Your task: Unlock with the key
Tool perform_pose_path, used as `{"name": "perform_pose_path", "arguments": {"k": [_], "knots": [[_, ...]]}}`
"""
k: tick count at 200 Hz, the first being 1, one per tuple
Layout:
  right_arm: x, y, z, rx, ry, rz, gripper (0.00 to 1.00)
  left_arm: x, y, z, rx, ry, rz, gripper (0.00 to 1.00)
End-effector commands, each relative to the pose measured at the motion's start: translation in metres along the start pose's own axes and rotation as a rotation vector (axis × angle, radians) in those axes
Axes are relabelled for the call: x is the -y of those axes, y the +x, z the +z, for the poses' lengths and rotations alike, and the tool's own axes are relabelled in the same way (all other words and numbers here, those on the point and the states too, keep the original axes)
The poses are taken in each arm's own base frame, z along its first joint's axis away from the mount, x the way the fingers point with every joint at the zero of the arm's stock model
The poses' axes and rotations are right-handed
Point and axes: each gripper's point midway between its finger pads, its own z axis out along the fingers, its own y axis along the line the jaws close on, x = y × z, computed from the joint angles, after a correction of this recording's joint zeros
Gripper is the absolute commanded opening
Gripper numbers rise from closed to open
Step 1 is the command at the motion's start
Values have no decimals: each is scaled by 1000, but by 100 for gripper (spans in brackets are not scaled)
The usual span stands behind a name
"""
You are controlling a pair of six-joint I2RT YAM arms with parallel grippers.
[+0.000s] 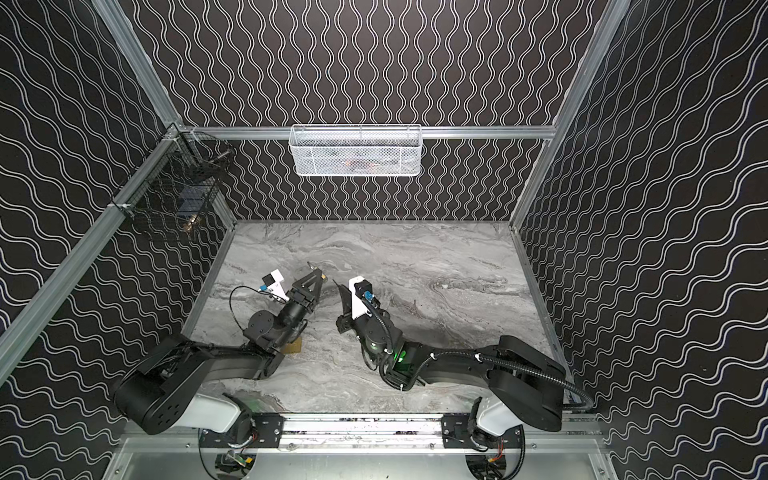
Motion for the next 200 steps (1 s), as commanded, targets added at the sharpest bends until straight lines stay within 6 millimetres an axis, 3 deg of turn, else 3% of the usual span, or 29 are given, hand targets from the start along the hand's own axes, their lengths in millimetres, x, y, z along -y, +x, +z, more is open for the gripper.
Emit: {"name": "perform_pose_path", "arguments": {"k": [1, 107, 200], "knots": [[2, -2, -3, 22, -3, 50, 0, 10, -16, -5, 83, 43, -142, 0], [-28, 21, 28, -30, -51, -5, 0, 9, -25, -19, 126, 43, -258, 0], [-36, 39, 41, -82, -60, -12, 0, 12, -25, -20, 123, 52, -259, 0]]}}
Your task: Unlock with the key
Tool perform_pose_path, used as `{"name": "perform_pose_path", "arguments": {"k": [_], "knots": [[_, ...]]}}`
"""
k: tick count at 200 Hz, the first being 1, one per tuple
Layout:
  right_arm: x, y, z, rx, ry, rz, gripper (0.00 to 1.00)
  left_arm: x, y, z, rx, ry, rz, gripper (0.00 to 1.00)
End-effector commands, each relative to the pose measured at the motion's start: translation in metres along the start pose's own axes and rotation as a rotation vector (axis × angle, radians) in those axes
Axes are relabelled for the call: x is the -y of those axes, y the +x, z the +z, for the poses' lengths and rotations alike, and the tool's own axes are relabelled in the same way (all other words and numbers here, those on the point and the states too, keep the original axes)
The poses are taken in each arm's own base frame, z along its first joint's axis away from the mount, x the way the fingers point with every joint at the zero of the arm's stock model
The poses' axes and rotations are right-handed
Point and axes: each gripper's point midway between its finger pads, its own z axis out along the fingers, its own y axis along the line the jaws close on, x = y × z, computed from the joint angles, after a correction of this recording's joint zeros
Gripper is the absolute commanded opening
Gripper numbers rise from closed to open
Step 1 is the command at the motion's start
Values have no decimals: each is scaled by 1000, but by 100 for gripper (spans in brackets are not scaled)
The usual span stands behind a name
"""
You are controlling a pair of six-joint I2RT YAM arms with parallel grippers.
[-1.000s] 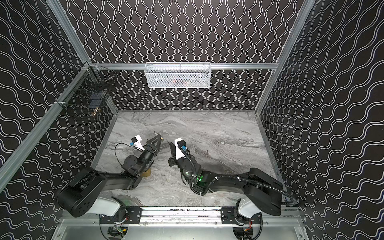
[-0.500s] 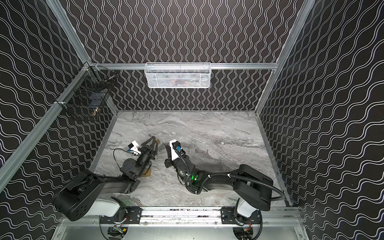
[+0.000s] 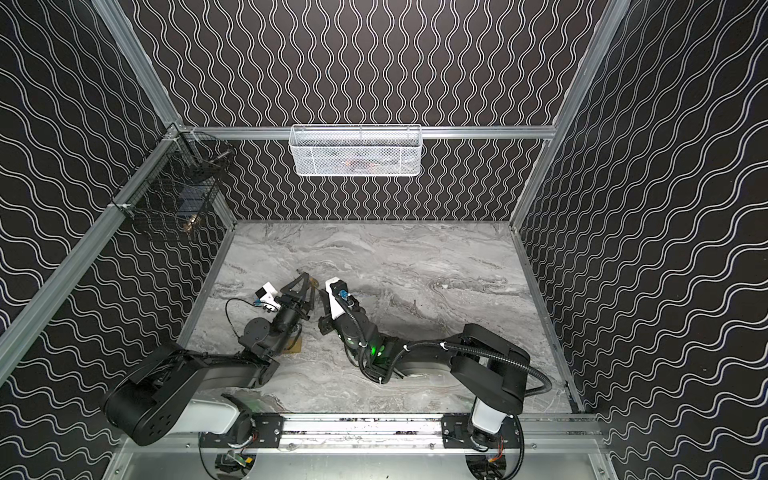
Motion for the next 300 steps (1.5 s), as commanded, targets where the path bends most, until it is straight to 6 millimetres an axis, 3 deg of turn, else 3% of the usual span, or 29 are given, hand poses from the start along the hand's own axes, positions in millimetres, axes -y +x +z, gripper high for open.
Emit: {"name": "perform_pose_path", "arguments": {"k": [1, 102, 300], "knots": [[-2, -4, 3, 11, 0, 19, 0, 21, -1, -2, 6, 80, -6, 0], [4, -16, -3, 17, 6, 5, 0, 14, -4, -4, 18, 62, 0, 0], [-4, 4, 15, -60, -12, -12, 0, 13, -7, -9, 34, 59, -4, 0]]}}
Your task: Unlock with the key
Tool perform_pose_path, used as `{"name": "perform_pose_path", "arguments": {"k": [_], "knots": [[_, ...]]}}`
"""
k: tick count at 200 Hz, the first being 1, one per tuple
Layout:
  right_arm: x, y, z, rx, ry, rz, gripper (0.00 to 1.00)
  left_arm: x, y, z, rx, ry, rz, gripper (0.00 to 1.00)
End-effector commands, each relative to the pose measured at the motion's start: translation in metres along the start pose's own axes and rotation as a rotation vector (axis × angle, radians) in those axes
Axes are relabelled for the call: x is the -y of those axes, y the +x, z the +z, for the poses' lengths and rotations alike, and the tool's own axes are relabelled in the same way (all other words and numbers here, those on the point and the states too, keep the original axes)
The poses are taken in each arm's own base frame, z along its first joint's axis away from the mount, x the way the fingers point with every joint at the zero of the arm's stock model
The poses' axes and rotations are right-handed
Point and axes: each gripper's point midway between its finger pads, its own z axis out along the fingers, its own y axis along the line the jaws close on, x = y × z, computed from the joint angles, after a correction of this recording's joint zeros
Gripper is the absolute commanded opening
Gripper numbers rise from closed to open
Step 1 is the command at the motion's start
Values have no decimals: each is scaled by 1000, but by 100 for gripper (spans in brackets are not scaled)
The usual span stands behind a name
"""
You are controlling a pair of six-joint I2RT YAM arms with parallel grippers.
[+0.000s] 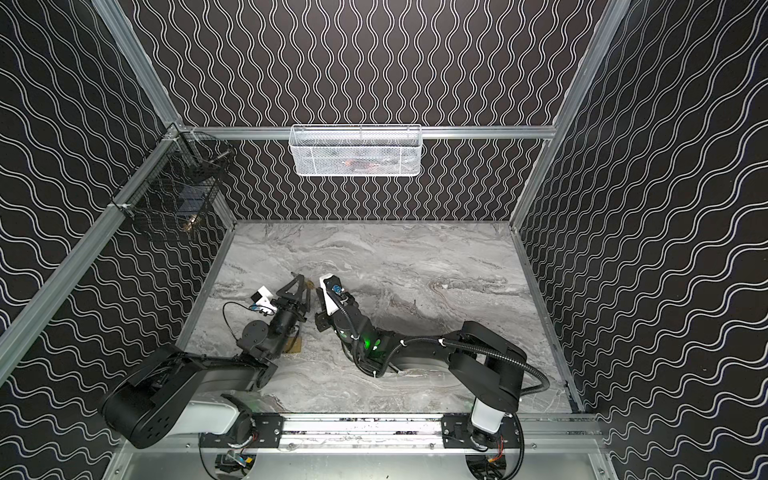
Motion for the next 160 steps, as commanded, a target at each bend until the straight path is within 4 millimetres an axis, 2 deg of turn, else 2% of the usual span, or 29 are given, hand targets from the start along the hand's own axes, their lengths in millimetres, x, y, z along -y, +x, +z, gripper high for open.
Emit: {"name": "perform_pose_path", "arguments": {"k": [1, 78, 91, 95, 121, 133, 137, 160], "knots": [[-4, -1, 2, -4, -14, 11, 0, 19, 4, -1, -21, 75, -11, 0], [-8, 0, 8, -32, -19, 0, 0, 20, 5, -1, -30, 76, -1, 0], [-7, 8, 10, -63, -22, -19, 0, 21, 9, -1, -48, 80, 23, 0], [-11, -5, 13, -41, -29, -7, 0, 22, 10, -1, -56, 83, 34, 0], [-12, -9, 12, -25, -47, -23, 0, 28, 19, 0, -102, 103, 83, 0], [-13, -19, 10, 14, -57, -29, 0, 29, 23, 0, -124, 107, 92, 0], [-9, -8, 7, -5, -53, -40, 0, 28, 24, 1, -130, 105, 90, 0], [-6, -10, 6, 7, -65, -40, 0, 30, 31, 4, -164, 114, 103, 0]]}}
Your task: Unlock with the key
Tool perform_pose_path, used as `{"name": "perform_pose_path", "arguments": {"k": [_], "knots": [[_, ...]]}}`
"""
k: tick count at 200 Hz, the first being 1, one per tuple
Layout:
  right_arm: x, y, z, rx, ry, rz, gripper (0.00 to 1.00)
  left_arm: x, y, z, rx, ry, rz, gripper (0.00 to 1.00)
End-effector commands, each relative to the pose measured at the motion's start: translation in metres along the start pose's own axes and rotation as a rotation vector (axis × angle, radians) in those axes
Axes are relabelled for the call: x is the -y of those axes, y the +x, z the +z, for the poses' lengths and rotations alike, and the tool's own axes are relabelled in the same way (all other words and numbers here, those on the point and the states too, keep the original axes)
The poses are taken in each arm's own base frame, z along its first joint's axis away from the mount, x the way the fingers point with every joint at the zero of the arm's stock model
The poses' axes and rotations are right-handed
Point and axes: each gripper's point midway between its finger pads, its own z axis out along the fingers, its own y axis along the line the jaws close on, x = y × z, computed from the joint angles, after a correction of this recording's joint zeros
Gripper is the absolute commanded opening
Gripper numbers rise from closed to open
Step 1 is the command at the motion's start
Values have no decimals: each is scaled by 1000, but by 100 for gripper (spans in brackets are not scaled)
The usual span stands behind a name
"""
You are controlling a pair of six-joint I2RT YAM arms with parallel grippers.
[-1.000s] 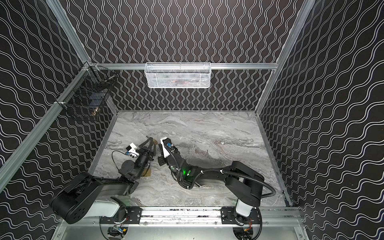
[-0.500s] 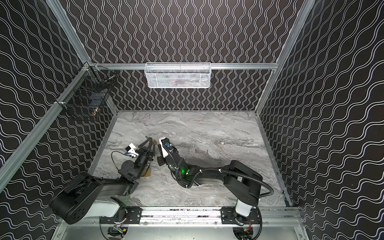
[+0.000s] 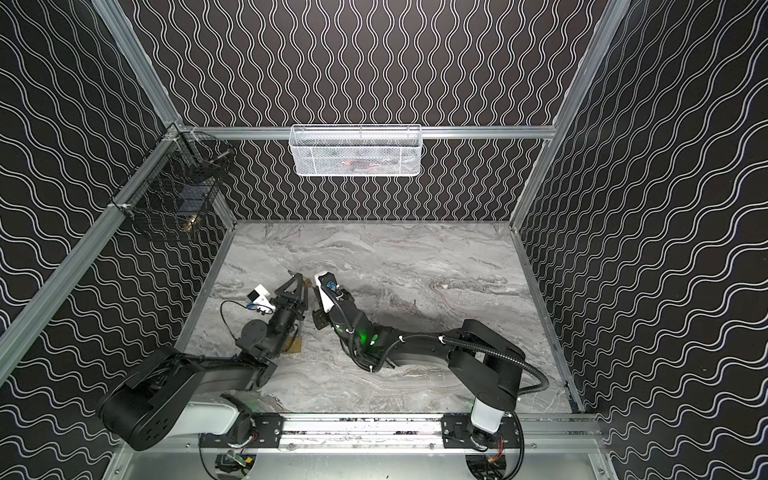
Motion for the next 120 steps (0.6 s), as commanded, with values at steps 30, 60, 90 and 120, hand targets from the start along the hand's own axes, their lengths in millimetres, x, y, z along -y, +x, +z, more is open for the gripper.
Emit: {"name": "perform_pose_path", "arguments": {"k": [30, 60, 90, 120], "knots": [[0, -15, -4, 74, -67, 17, 0, 36, 42, 8, -222, 136, 41, 0], [16, -21, -11, 94, -56, 54, 0, 21, 55, 13, -291, 87, 54, 0], [29, -23, -19, 106, -30, 77, 0, 3, 66, 14, -356, 42, 111, 0], [35, -22, -24, 113, -12, 97, 0, -7, 74, 14, -397, -9, 192, 0]]}}
